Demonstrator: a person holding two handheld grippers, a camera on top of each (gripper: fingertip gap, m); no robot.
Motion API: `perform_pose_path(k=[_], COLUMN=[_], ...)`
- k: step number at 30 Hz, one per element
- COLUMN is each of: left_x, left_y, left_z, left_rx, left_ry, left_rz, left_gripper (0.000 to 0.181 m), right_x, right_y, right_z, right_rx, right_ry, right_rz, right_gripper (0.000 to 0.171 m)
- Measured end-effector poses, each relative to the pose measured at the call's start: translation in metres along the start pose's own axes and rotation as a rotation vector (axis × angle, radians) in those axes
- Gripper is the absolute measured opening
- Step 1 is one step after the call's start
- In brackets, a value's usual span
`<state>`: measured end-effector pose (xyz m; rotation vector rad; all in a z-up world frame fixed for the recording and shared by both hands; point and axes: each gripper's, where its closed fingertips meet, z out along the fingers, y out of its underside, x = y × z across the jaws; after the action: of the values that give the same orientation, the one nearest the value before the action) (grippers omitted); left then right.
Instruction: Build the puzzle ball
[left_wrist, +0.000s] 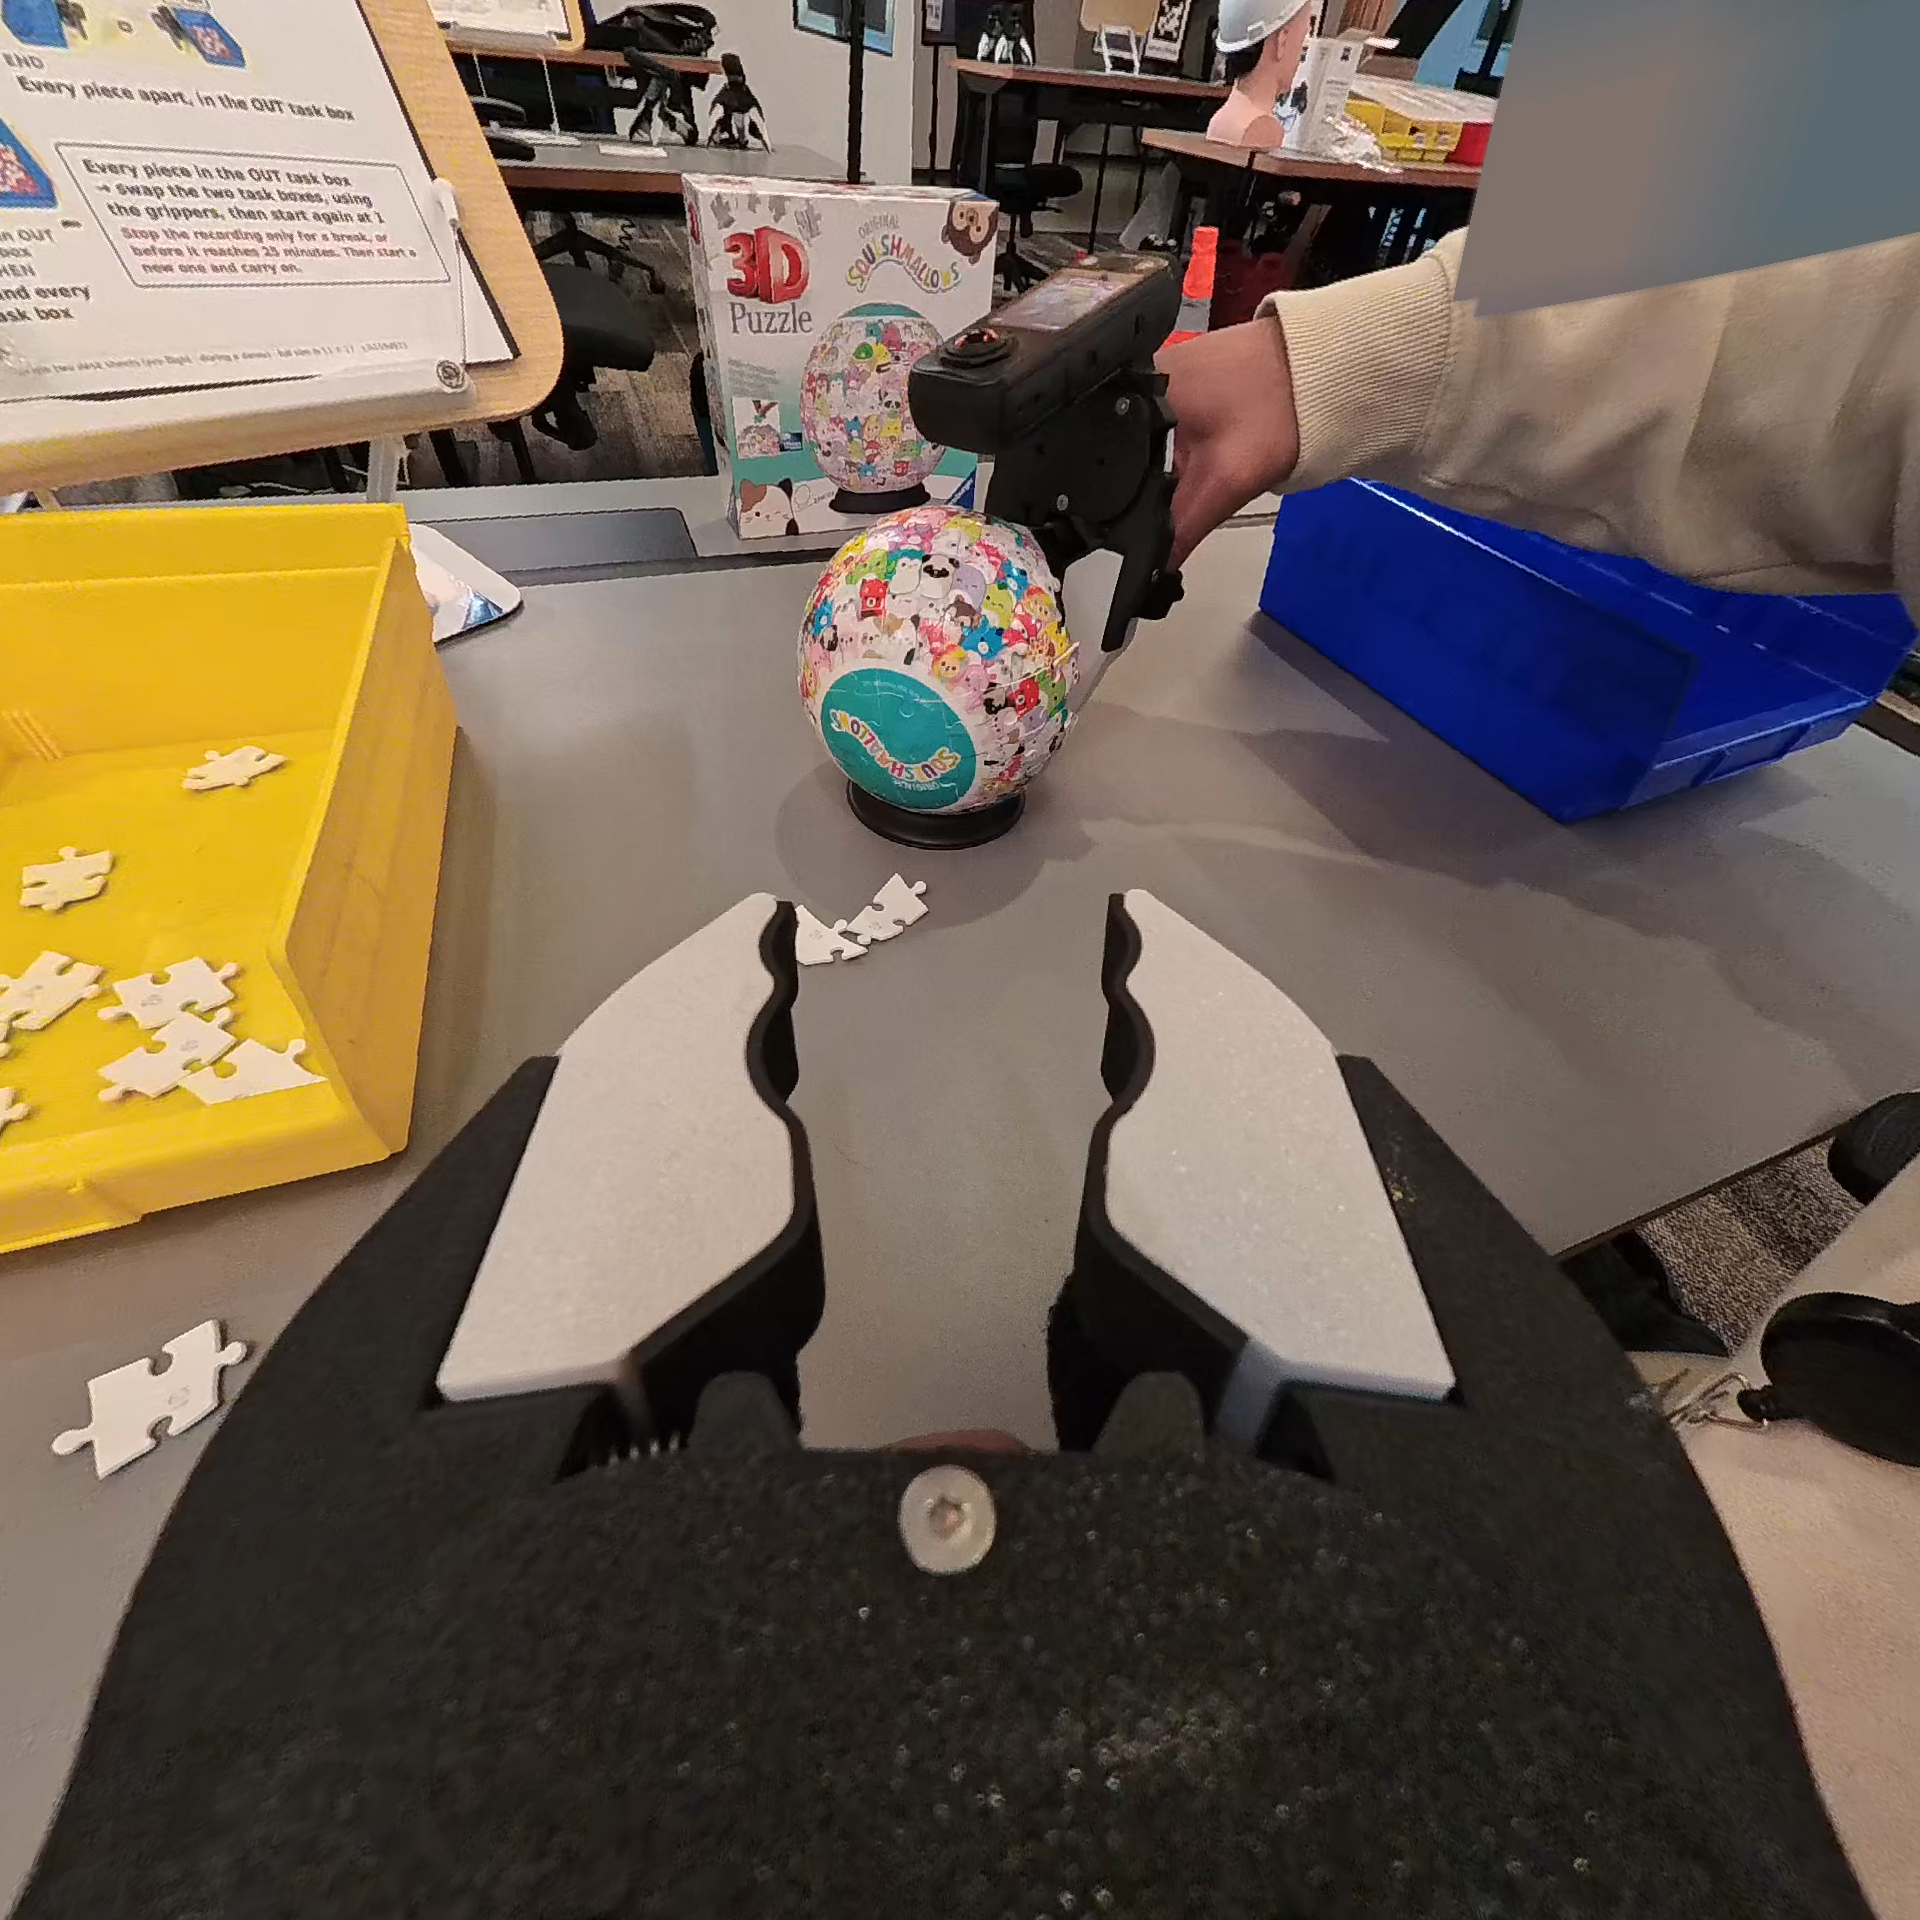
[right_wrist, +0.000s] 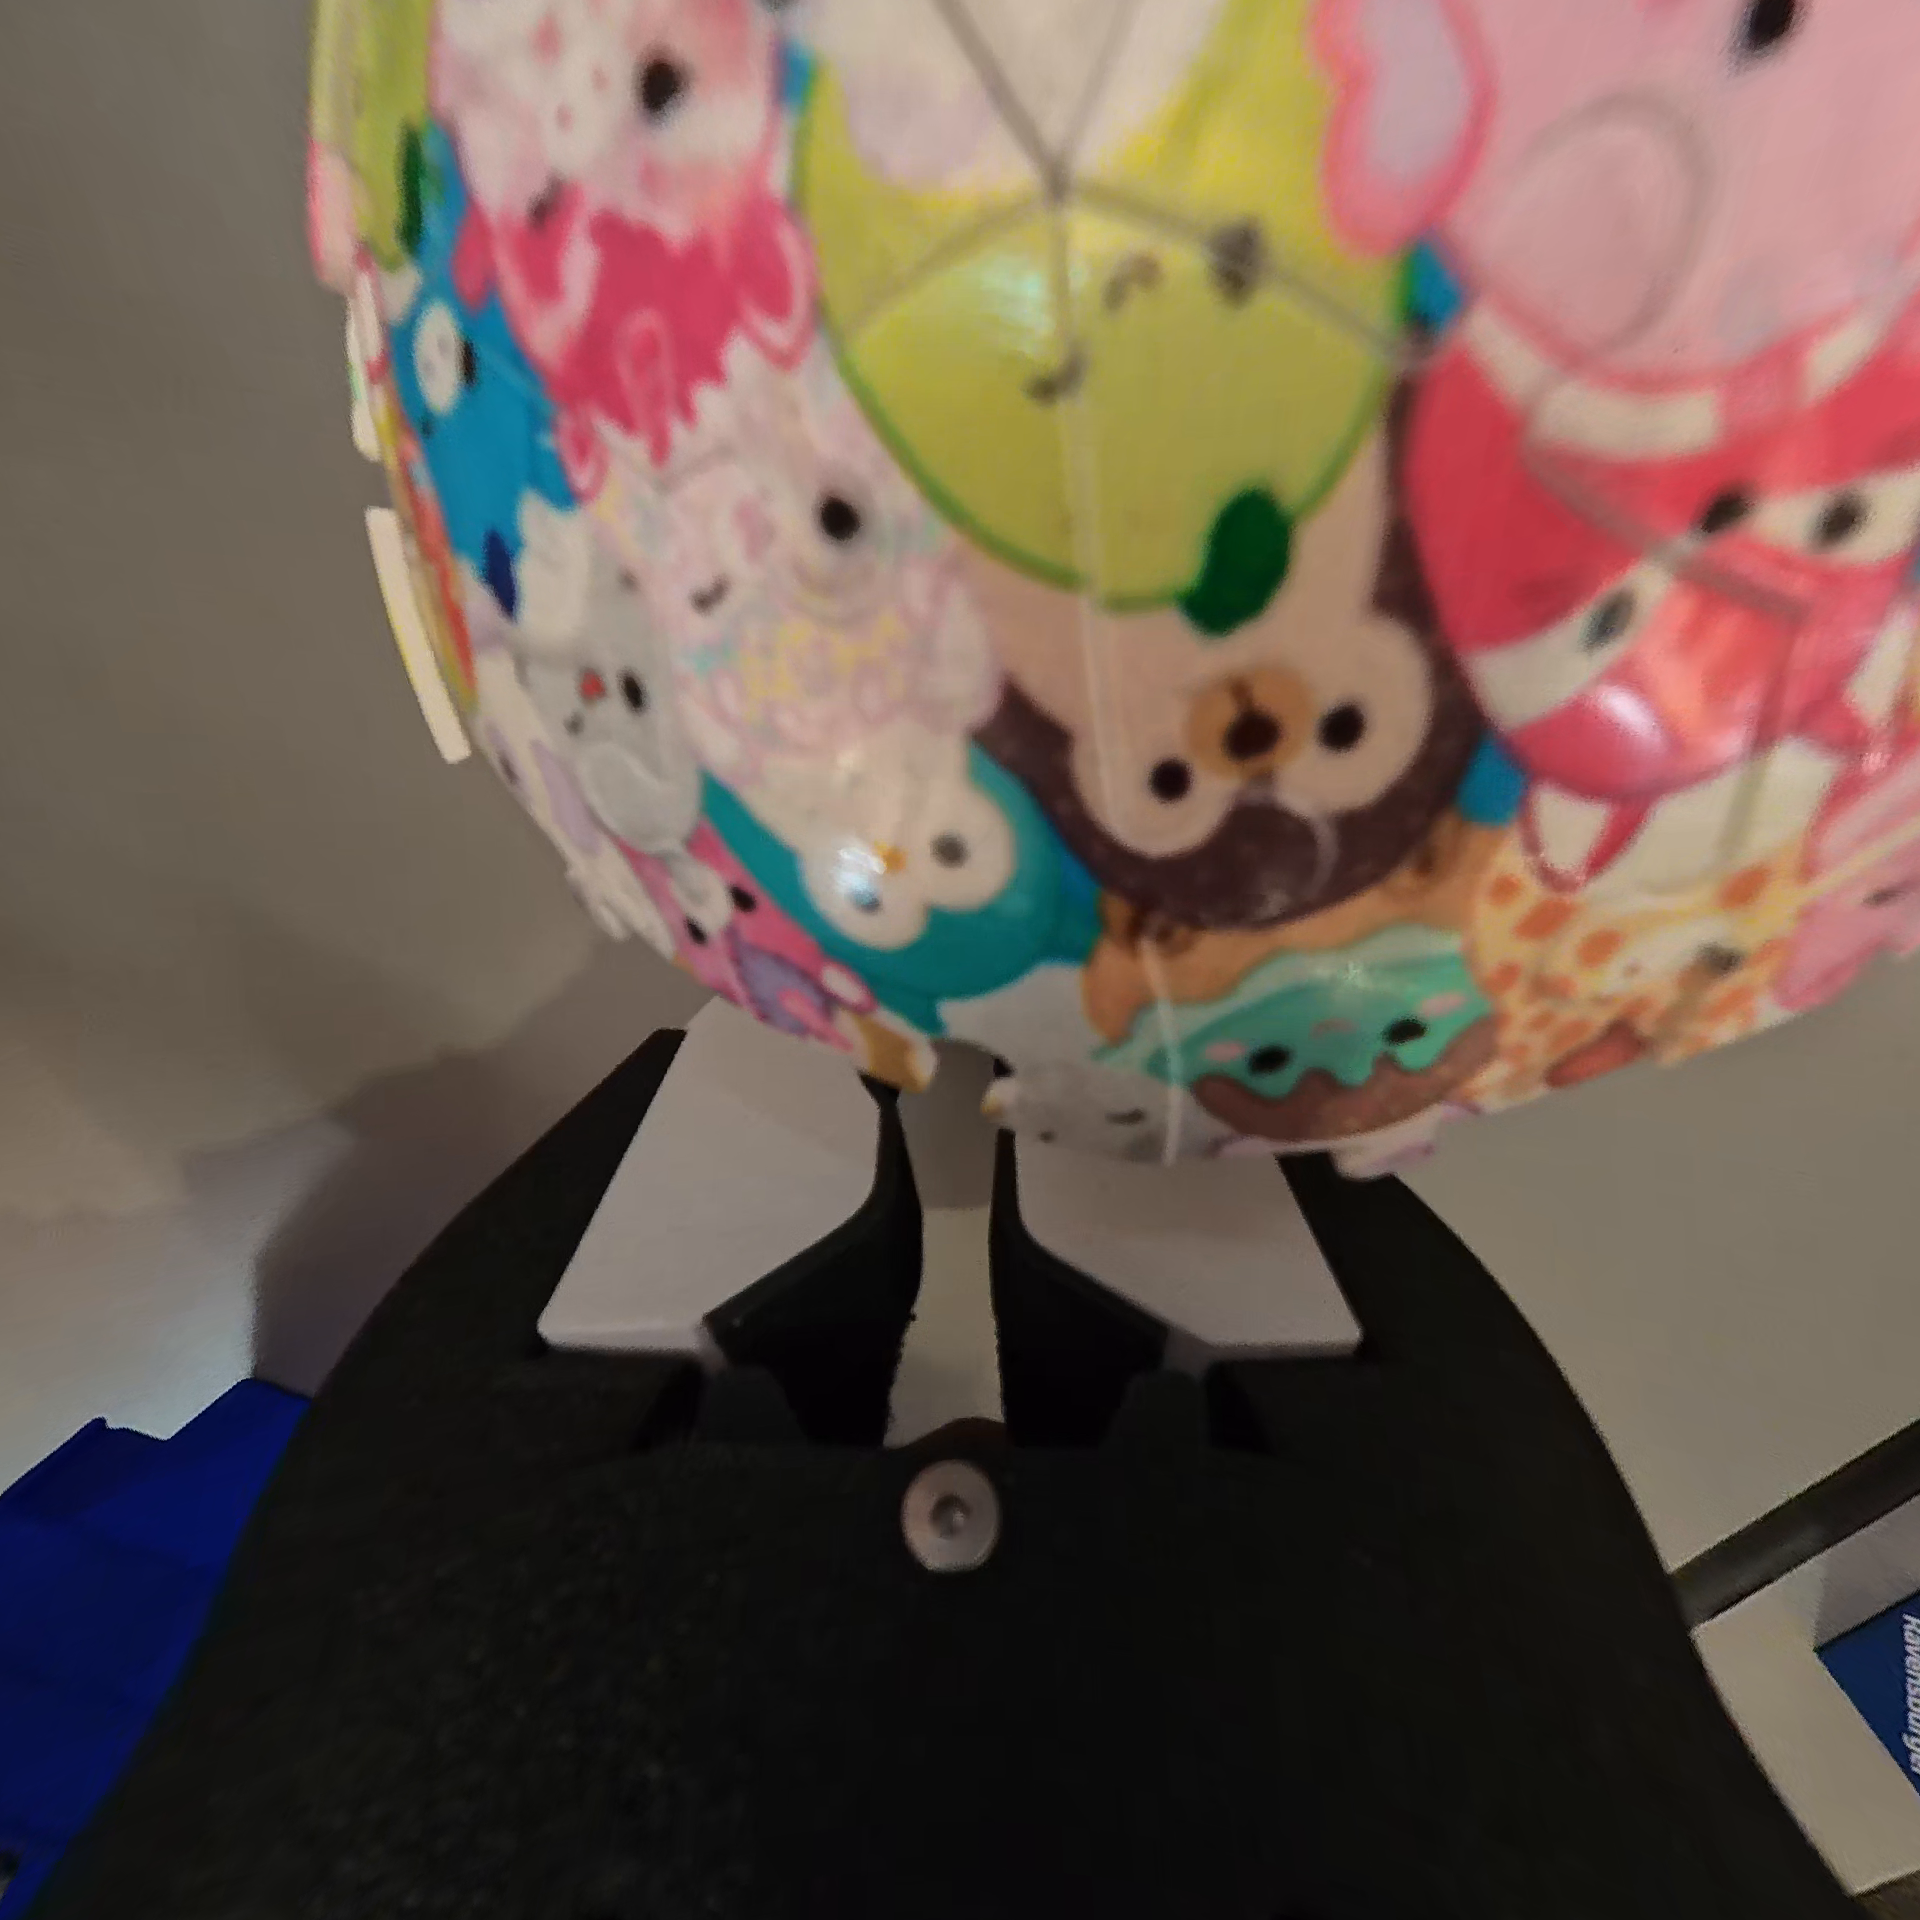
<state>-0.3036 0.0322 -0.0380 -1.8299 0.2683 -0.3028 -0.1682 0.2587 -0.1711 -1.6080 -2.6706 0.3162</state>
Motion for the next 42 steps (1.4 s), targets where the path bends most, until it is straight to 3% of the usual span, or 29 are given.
perform_pose_path(k=[7,13,17,21,25,29,34,42], left_x=[-0.001,0.0,0.001,0.005,0.016,0.022,0.021,0.009], left_y=[-0.001,-0.002,0.004,0.025,0.047,0.059,0.044,0.03], left_z=[-0.001,0.006,0.026,0.059,0.091,0.111,0.127,0.135], left_rx=[0.003,0.0,-0.022,-0.074,-0.083,-0.085,0.01,0.089], left_ry=[-0.004,0.007,0.027,0.043,0.087,0.112,0.103,0.07], left_rz=[0.002,0.012,0.041,0.101,0.089,0.133,0.155,0.047], left_gripper=[0.056,0.056,0.056,0.056,0.056,0.055,0.05,0.052], right_x=[0.001,0.001,-0.003,-0.025,-0.077,-0.101,-0.108,-0.116], right_y=[0.0,-0.001,0.003,0.019,0.023,0.023,0.02,0.01], right_z=[0.0,-0.017,-0.035,-0.052,-0.016,0.026,0.029,0.022], right_rx=[0.007,0.12,0.229,0.22,0.255,0.336,0.451,0.566], right_ry=[0.016,0.076,0.162,0.366,0.403,0.464,0.527,0.535], right_rz=[0.014,0.051,0.21,0.491,0.739,0.96,1.079,1.093], right_gripper=[0.009,0.009,0.009,0.009,0.009,0.01,0.01,0.019])
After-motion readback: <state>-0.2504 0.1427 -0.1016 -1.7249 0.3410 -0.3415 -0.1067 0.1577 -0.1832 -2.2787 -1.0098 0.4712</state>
